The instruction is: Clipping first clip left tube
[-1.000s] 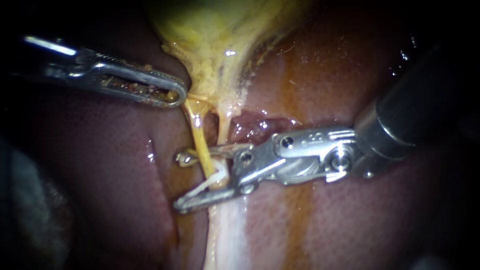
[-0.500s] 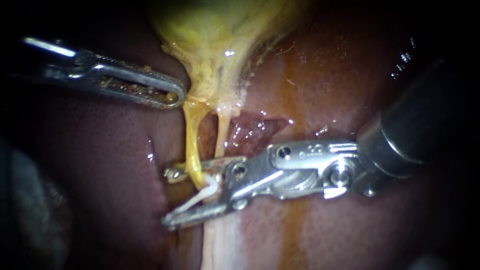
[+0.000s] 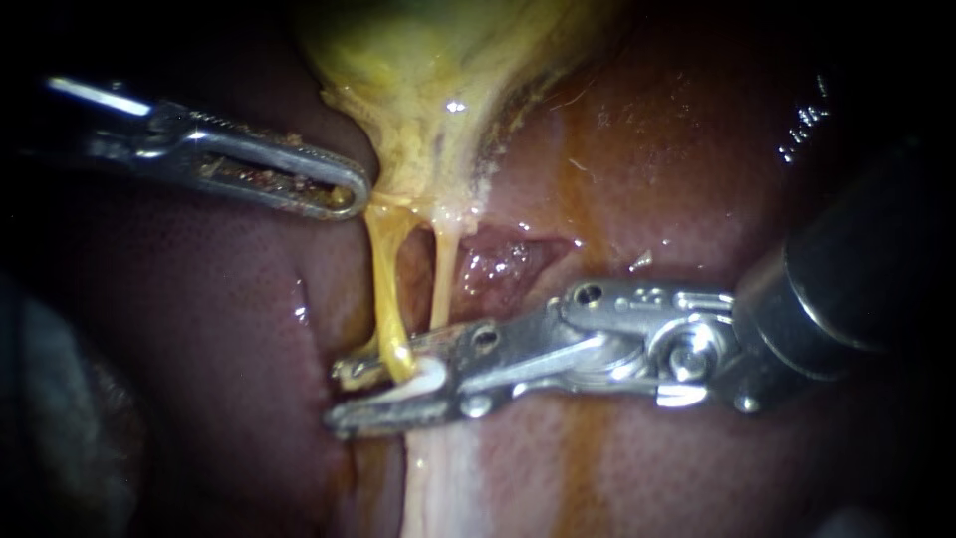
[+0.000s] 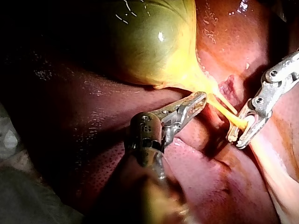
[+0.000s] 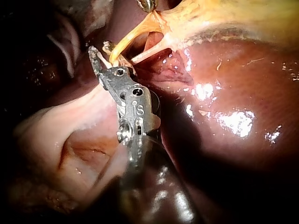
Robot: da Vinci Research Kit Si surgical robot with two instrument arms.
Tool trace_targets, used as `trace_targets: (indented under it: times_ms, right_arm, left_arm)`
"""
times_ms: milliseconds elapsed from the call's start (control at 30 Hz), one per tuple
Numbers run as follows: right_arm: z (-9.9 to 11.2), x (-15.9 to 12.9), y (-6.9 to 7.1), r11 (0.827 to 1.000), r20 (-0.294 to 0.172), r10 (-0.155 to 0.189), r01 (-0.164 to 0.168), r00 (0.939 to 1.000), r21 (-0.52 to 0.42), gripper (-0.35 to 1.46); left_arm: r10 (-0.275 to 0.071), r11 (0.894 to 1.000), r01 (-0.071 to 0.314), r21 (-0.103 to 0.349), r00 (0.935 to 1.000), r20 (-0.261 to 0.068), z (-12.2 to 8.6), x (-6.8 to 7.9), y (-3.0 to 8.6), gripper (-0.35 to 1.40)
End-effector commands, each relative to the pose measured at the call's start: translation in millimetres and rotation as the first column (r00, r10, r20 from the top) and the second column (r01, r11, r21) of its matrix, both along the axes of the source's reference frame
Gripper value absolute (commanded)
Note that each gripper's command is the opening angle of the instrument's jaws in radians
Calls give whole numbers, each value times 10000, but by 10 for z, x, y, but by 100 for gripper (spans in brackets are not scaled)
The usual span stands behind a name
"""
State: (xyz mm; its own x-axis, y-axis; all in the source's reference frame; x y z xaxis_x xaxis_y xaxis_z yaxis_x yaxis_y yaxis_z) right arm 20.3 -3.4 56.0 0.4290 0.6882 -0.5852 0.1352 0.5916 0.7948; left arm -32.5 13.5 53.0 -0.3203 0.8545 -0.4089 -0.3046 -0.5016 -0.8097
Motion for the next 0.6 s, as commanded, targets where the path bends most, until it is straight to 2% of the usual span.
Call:
trace_targets:
  times_ms: [33,133,600]
  right_arm:
    - [-1,0,0,9998,107,31,-33,9999,212,-21]
    - [-1,-2,-1,9986,257,63,-77,9997,526,-35]
    - [3,-10,-1,9971,408,81,-111,9991,756,-35]
  left_arm:
    - [-3,10000,3,-2,10000,-1,0,0,0,-35]
    - [-3,10000,3,-2,10000,-1,0,0,0,-35]
    - [-2,10000,2,-10,10000,-2,2,0,0,-35]
